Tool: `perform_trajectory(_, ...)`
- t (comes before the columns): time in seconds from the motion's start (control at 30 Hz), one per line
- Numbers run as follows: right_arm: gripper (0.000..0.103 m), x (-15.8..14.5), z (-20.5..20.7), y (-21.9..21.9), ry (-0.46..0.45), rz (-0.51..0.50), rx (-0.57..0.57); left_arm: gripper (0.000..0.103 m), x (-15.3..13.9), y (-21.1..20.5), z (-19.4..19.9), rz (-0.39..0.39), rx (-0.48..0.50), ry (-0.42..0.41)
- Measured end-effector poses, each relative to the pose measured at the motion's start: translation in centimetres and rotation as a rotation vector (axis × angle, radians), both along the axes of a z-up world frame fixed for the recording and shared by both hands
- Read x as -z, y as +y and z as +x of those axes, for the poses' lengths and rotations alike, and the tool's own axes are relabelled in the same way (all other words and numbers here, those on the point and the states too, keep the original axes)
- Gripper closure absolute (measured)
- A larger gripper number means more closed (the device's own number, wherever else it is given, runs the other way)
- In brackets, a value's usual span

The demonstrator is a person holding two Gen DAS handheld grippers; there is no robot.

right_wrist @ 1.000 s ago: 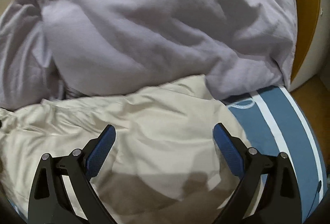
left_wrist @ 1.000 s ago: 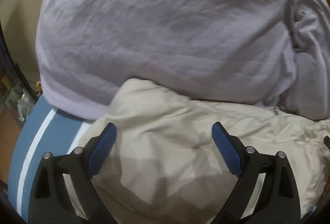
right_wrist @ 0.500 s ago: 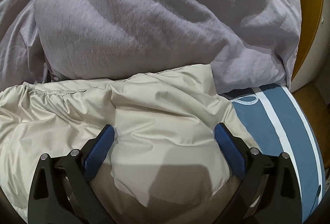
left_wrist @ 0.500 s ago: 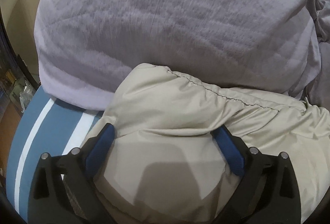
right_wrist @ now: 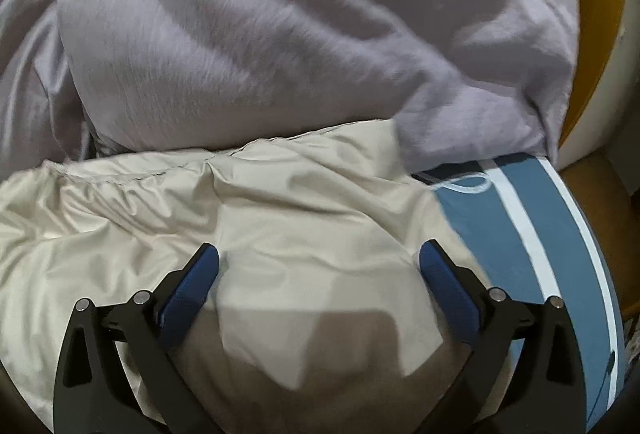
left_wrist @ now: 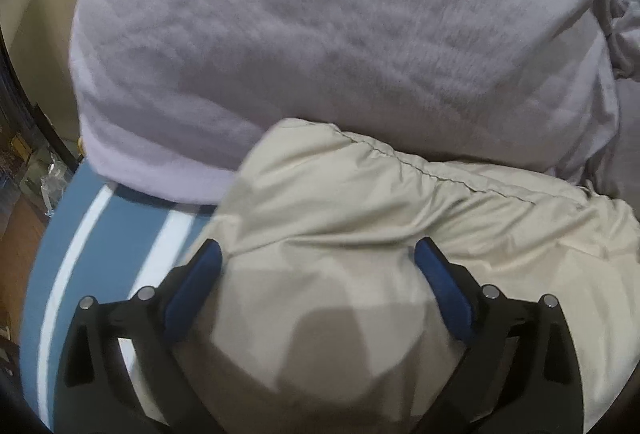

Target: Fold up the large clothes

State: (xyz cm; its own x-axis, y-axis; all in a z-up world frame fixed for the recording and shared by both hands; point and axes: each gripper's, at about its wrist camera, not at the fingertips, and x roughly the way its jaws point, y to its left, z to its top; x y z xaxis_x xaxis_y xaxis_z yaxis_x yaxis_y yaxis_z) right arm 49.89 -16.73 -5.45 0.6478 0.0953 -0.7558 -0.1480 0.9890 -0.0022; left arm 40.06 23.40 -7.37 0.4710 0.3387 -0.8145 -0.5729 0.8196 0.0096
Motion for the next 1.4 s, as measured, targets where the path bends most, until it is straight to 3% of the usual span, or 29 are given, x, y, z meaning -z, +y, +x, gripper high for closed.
perform_trajectory(0.3,0.001,-2.6,-4.4,-7.8,0.029,0.074,0.118,0.006,-3.0,2.4,-8.2,-0.046,-0.077,-0.031)
perform_trajectory(0.53,0.001,0.1,-7.0,-12.1,0.192,0.226,0.188,0.006,-1.4,4.0,-14.0,-0.18,-0.154,-0.013)
perform_trajectory(0.73,0.001,2.6,-7.7,-12.9,0.291,0.362,0.216,0.006,0.7,3.5,-14.7,-0.296,-0.187,-0.004)
perform_trajectory(0.9,0.017,3.7,-7.0,-13.6,0.334,0.472,0.226,0.008,1.8,3.3,-14.4,-0.363,-0.215,-0.021)
perform_trajectory(1.1,0.044,4.2,-6.7,-13.3,0.356,0.567,0.218,0.023,2.3,2.9,-14.3,-0.451,-0.247,-0.073)
perform_trajectory(1.17,0.055,3.8,-7.2,-12.9,0.35,0.573,0.209,0.036,2.4,2.9,-14.4,-0.476,-0.253,-0.098)
perform_trajectory(1.27,0.066,3.2,-7.5,-12.2,0.331,0.548,0.191,0.054,1.8,2.3,-14.7,-0.452,-0.232,-0.121)
perform_trajectory(1.4,0.076,2.4,-8.3,-12.0,0.304,0.556,0.178,0.068,0.7,1.9,-15.3,-0.443,-0.197,-0.15)
